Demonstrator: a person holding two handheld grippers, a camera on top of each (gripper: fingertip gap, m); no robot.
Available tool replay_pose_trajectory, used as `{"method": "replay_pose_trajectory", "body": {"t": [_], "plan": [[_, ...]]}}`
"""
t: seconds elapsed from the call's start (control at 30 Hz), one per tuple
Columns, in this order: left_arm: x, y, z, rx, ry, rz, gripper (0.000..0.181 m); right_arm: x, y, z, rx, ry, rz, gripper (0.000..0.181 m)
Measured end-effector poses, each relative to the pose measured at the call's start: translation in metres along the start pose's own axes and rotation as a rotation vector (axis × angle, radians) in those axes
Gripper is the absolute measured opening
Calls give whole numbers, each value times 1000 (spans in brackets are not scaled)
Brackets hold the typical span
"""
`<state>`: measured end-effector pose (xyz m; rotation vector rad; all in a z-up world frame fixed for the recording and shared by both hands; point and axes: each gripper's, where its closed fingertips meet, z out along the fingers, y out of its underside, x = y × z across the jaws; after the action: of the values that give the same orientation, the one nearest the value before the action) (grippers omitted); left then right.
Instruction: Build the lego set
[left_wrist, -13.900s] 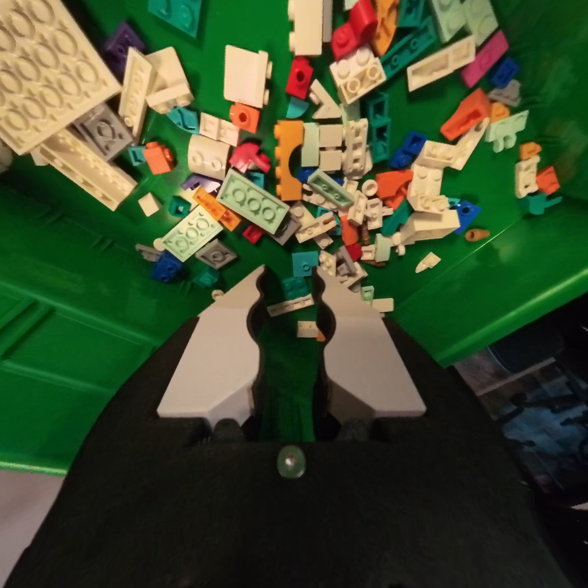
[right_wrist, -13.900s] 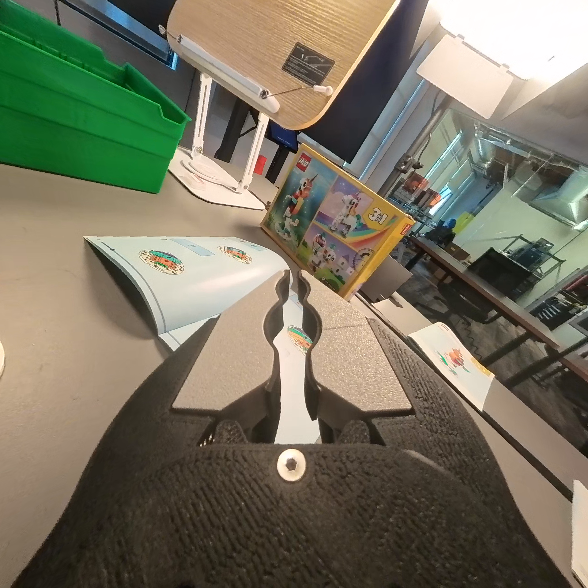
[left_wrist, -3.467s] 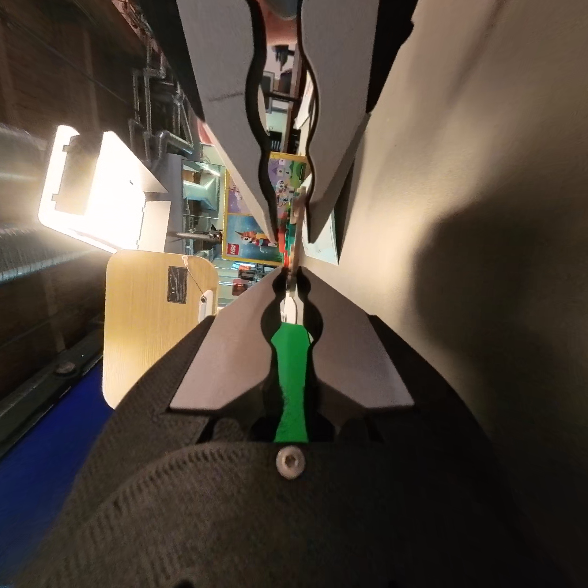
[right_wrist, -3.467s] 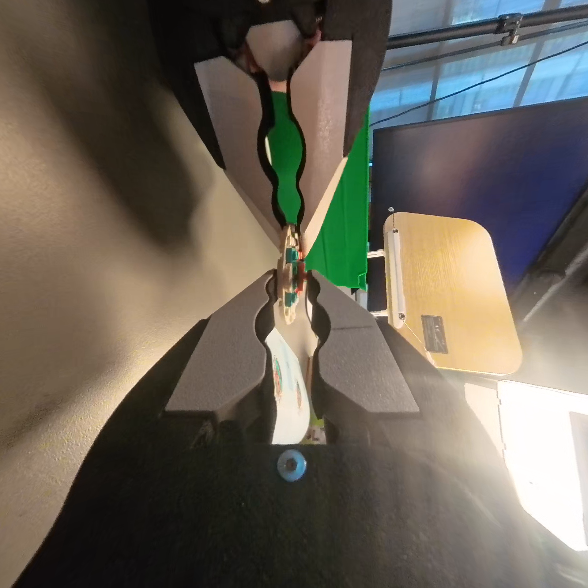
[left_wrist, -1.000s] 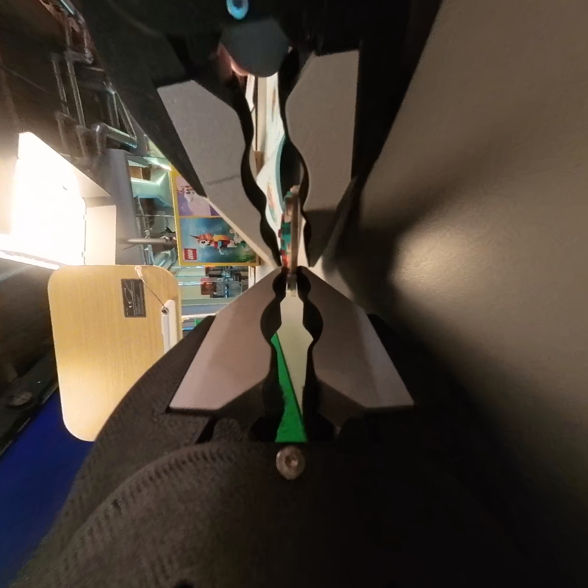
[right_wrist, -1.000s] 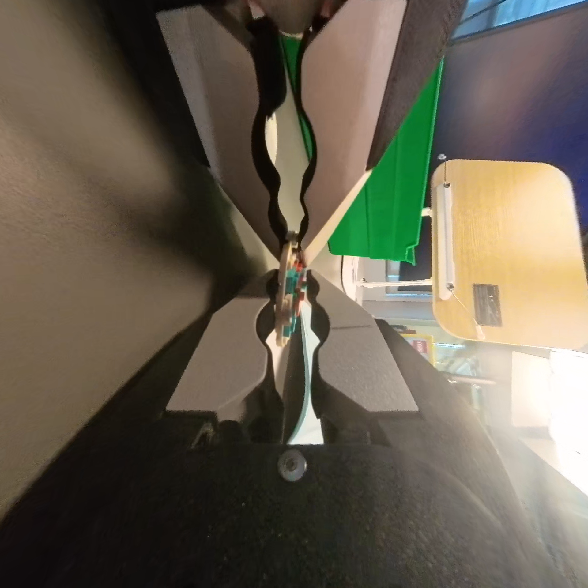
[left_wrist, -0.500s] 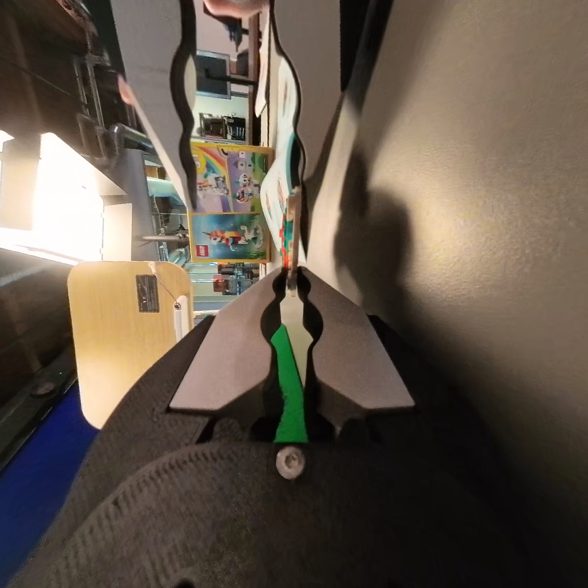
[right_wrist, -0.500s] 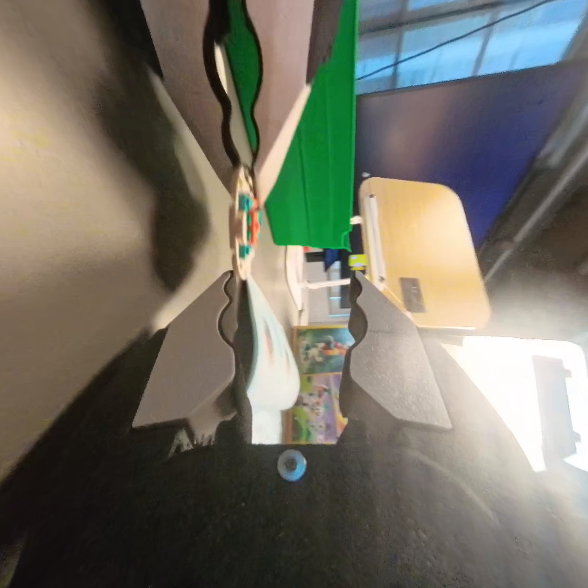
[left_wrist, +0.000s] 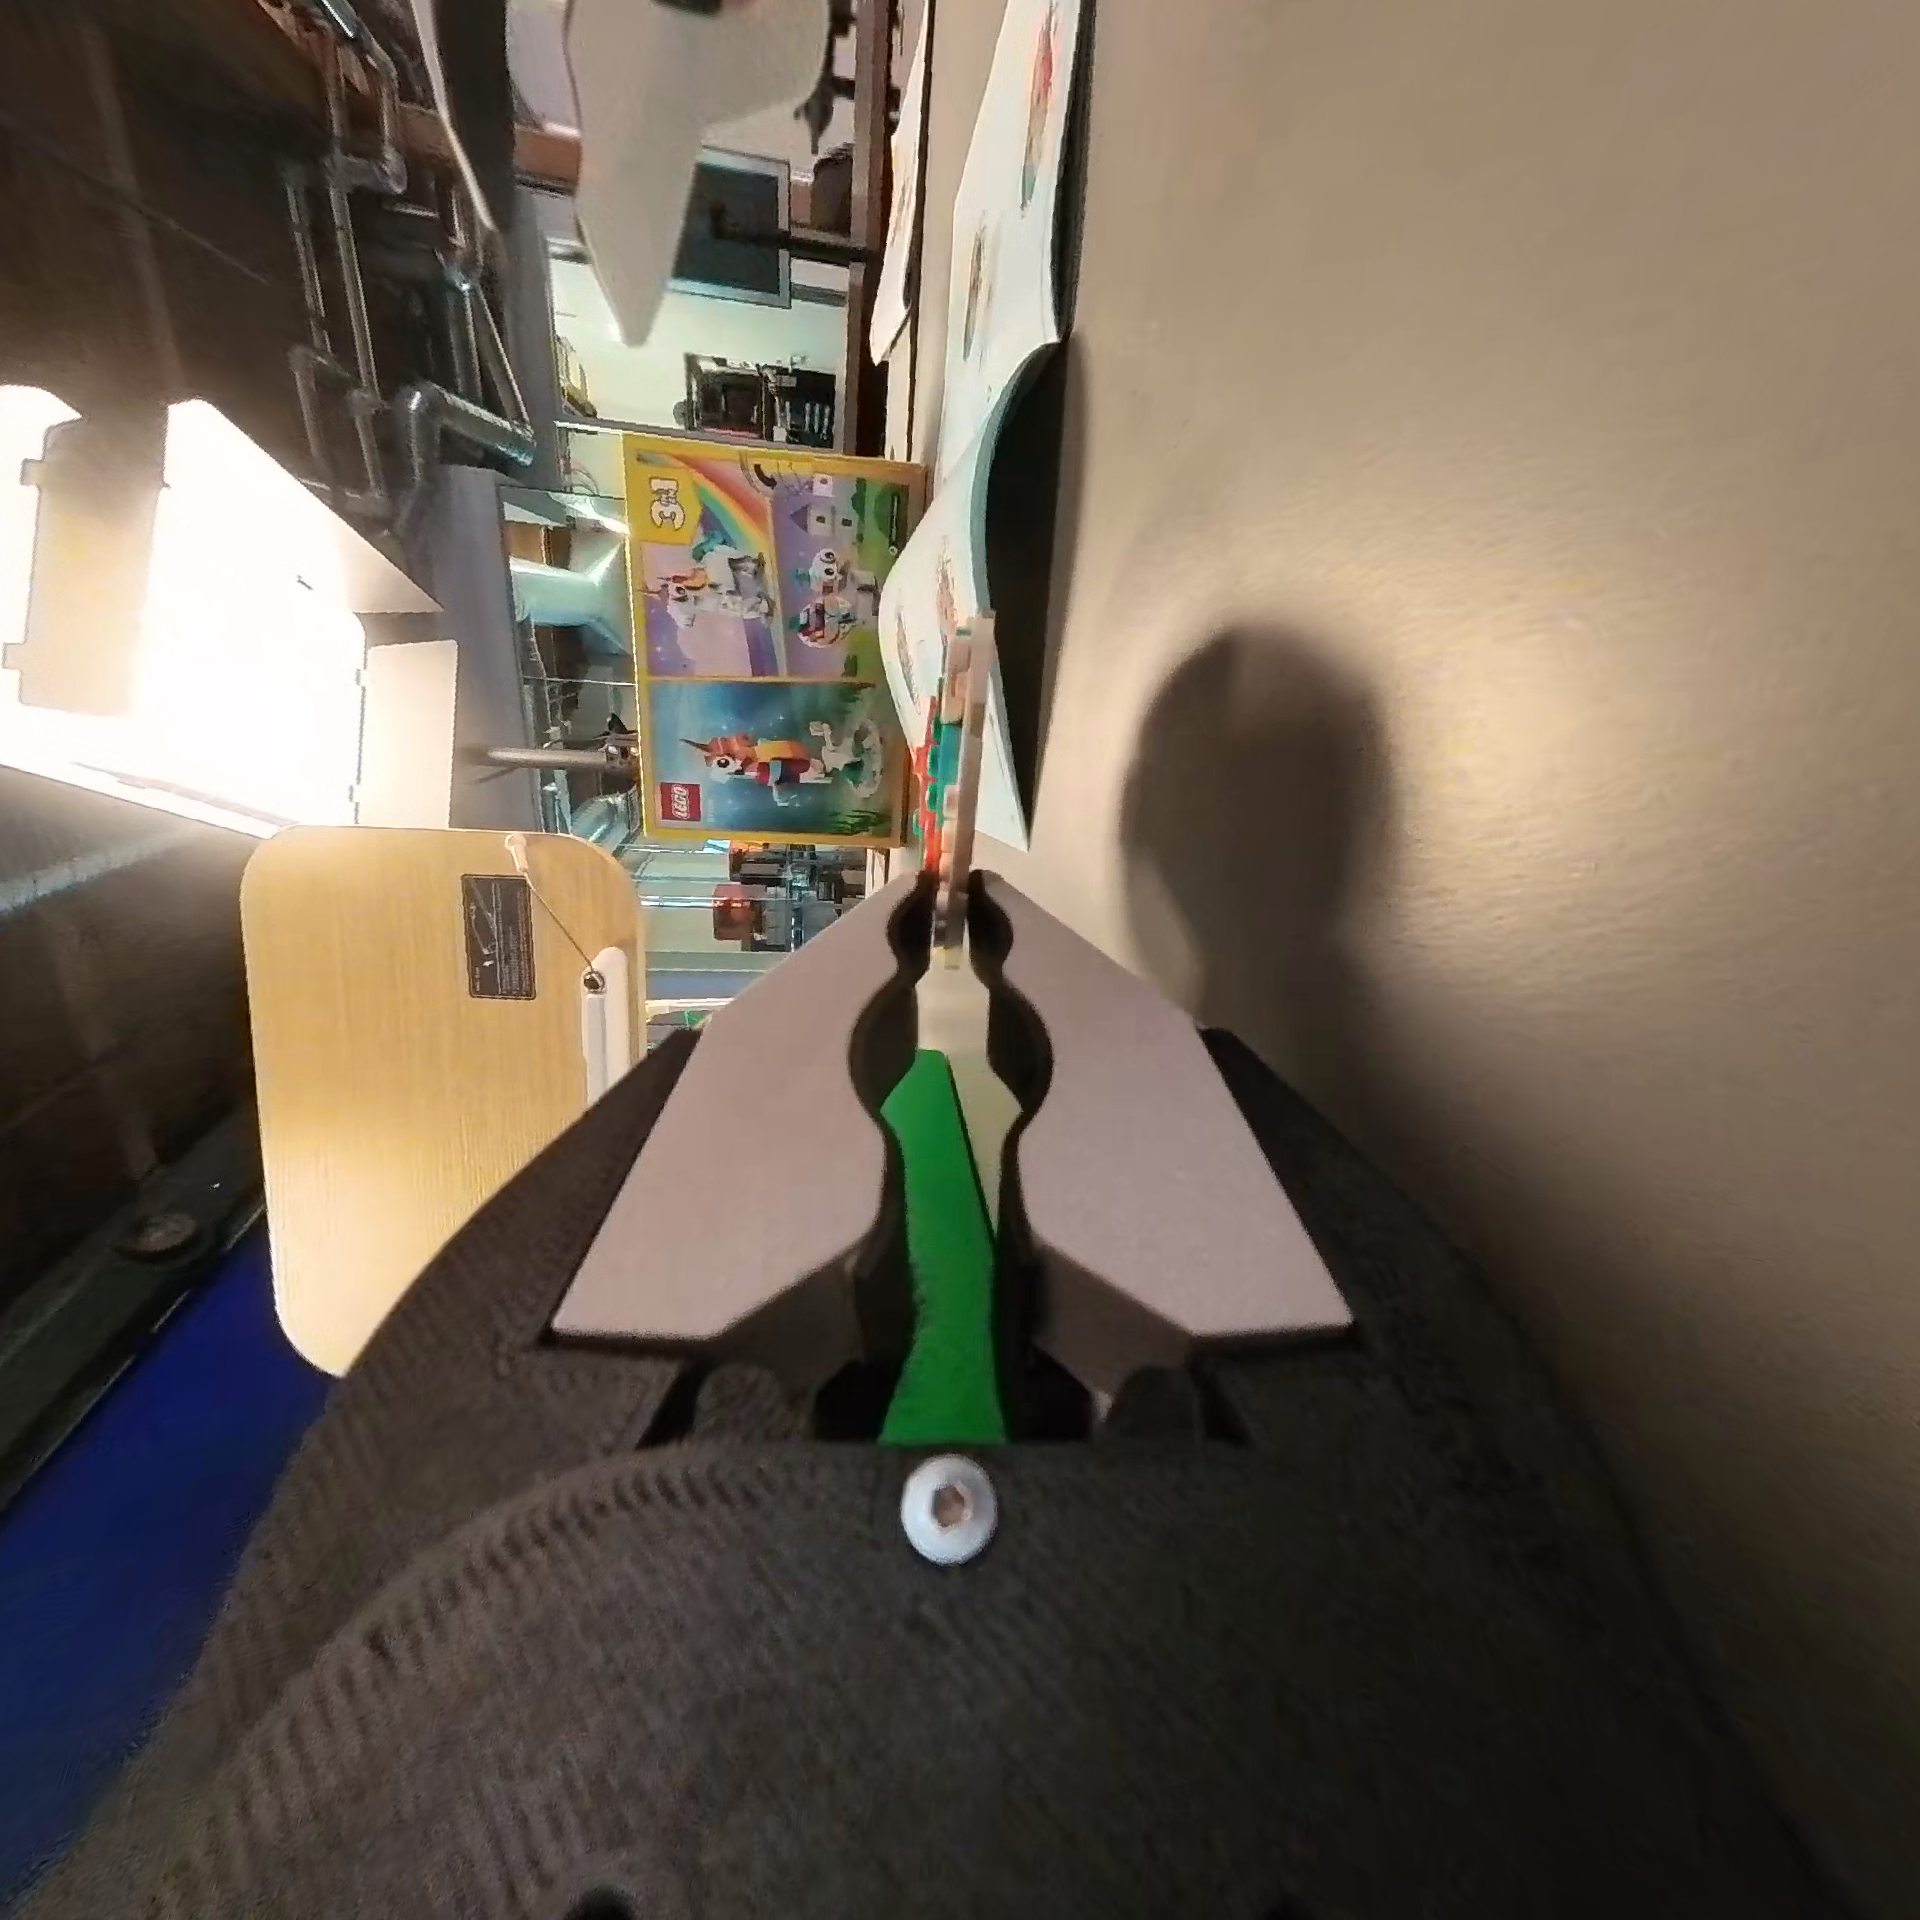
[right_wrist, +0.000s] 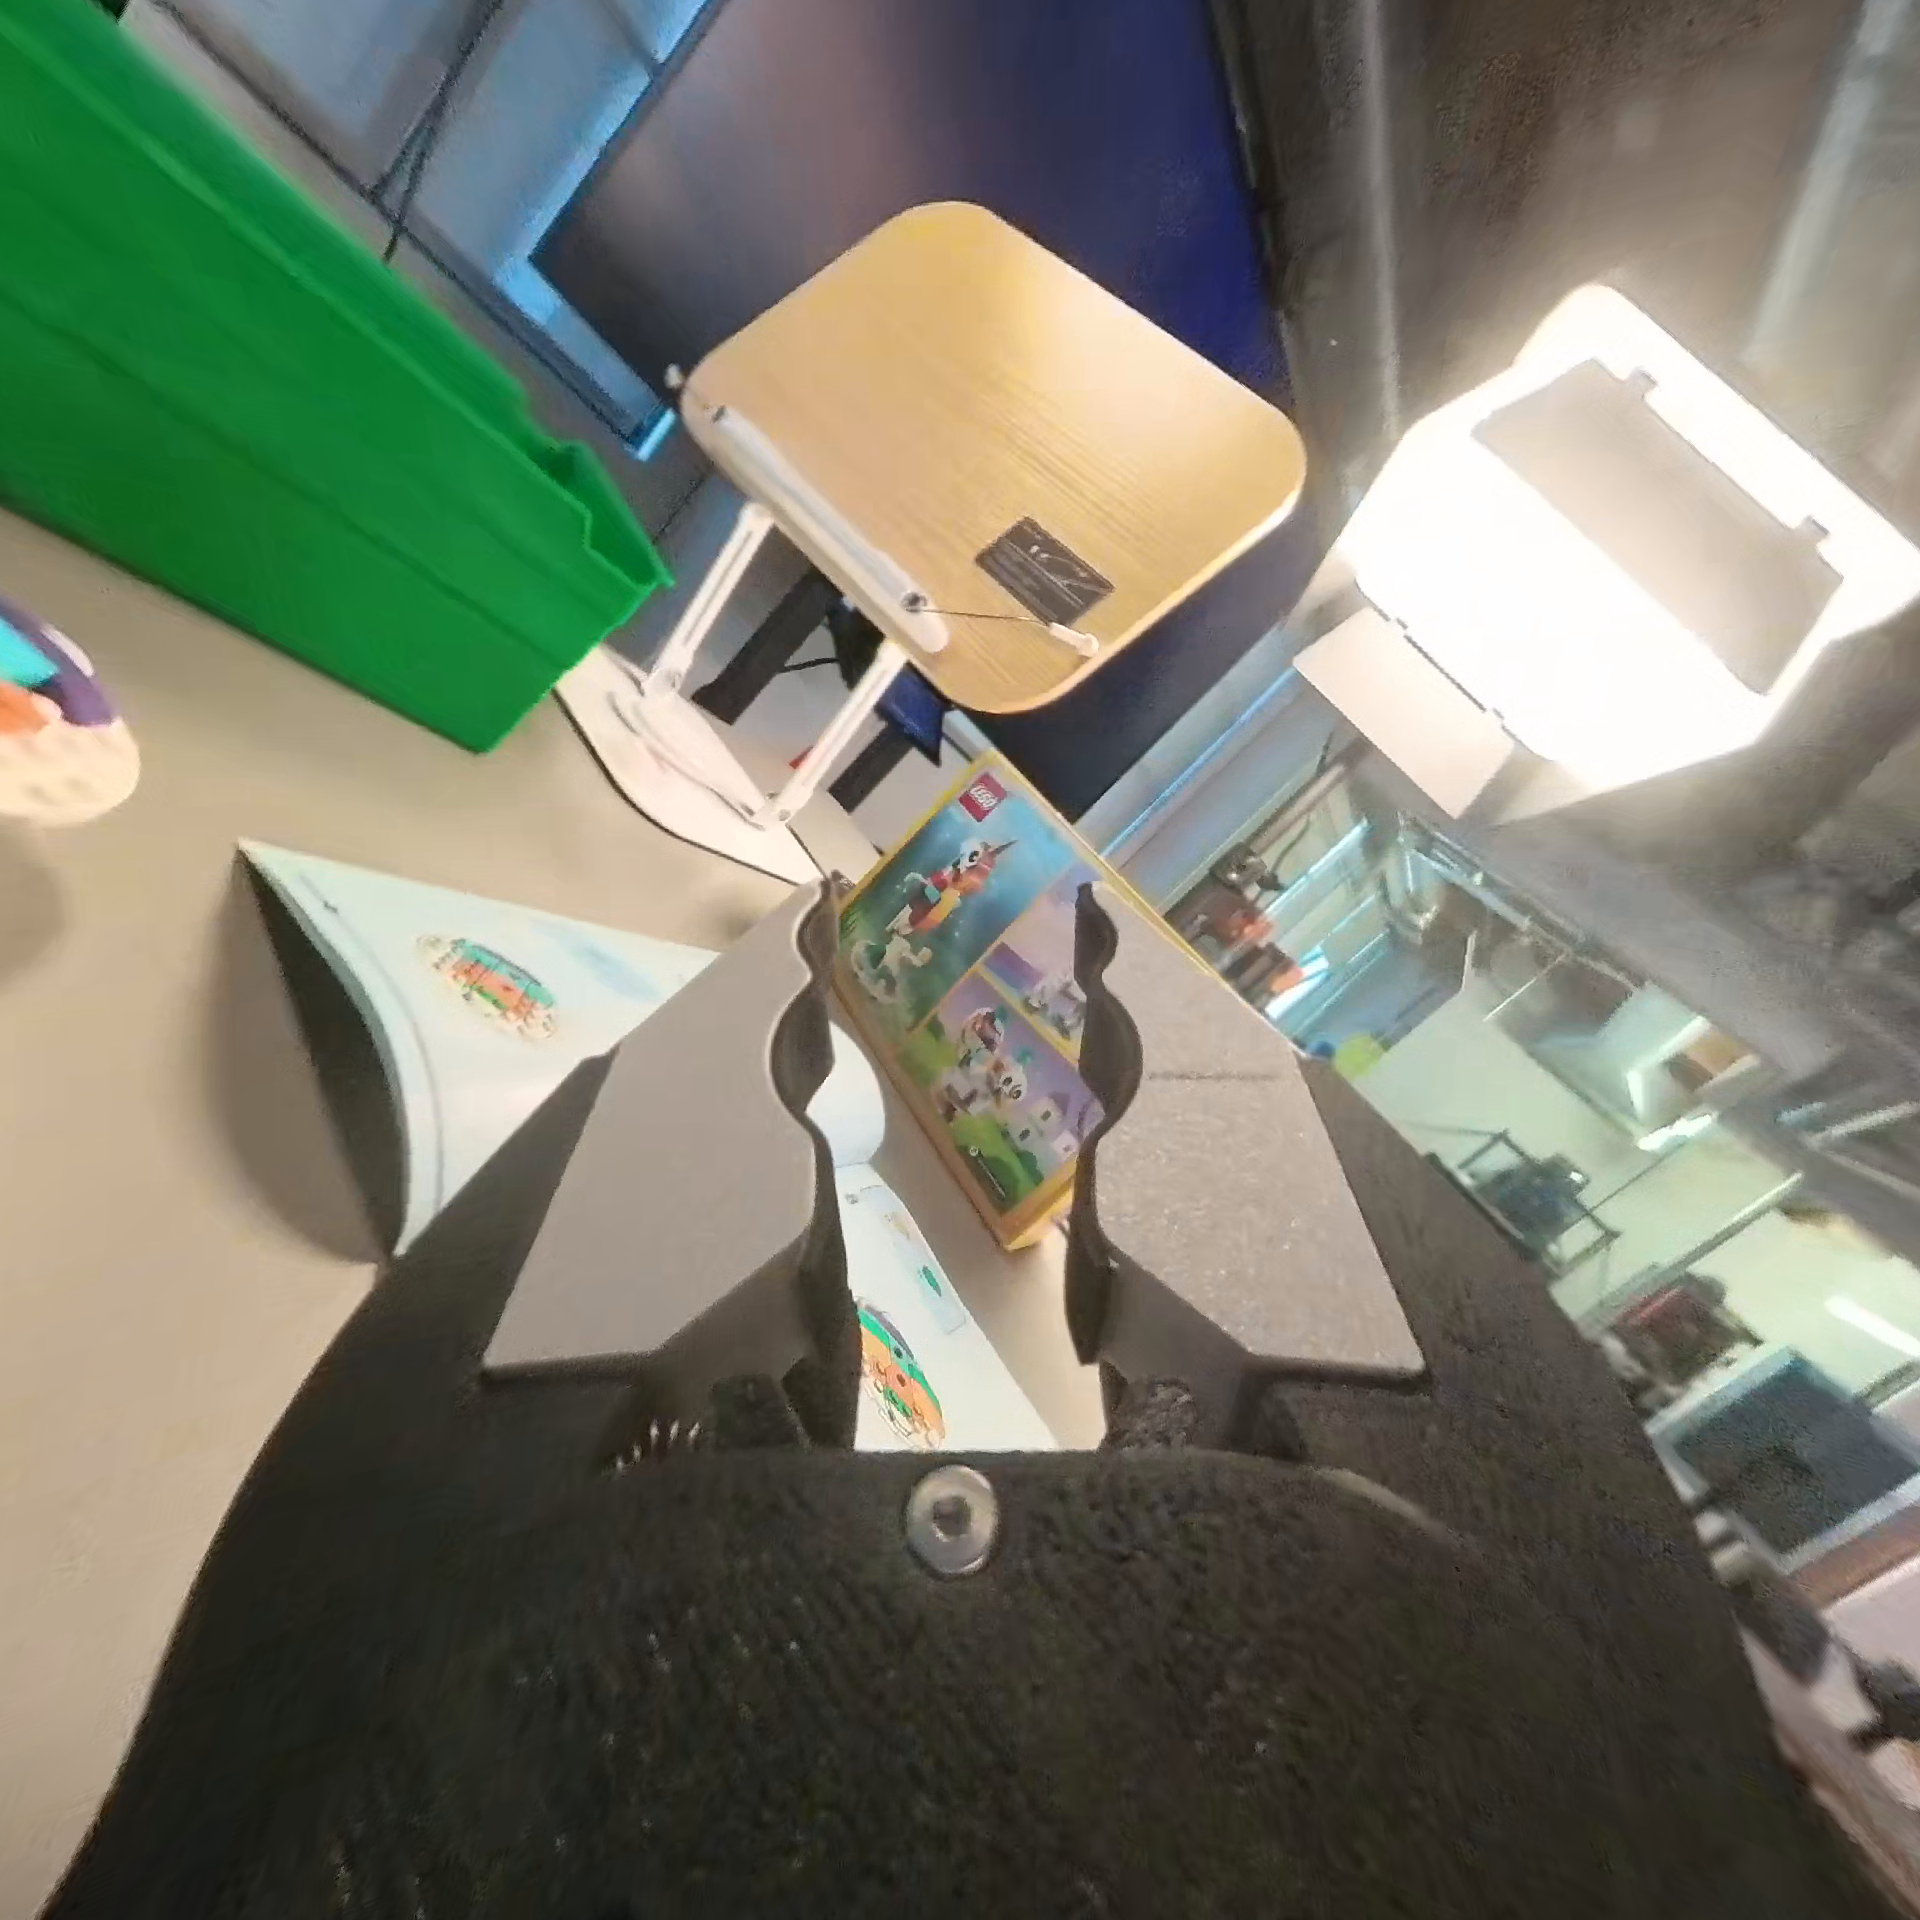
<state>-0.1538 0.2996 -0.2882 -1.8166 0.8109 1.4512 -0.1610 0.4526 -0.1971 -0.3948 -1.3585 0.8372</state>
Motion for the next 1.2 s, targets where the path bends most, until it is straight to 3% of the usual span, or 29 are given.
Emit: {"method": "replay_pose_trajectory", "body": {"t": [0.27, 0.97, 1.2], "plan": [[4, 1, 3, -7, 20, -15, 5, 19, 6, -3, 15, 52, 134, 37], [3, 2, 3, -15, 0, -5, 5, 17, 7, -3, 6, 49, 136, 28], [3, 2, 3, -12, 7, -15, 5, 40, 10, -9, 6, 169, 179, 39]]}}
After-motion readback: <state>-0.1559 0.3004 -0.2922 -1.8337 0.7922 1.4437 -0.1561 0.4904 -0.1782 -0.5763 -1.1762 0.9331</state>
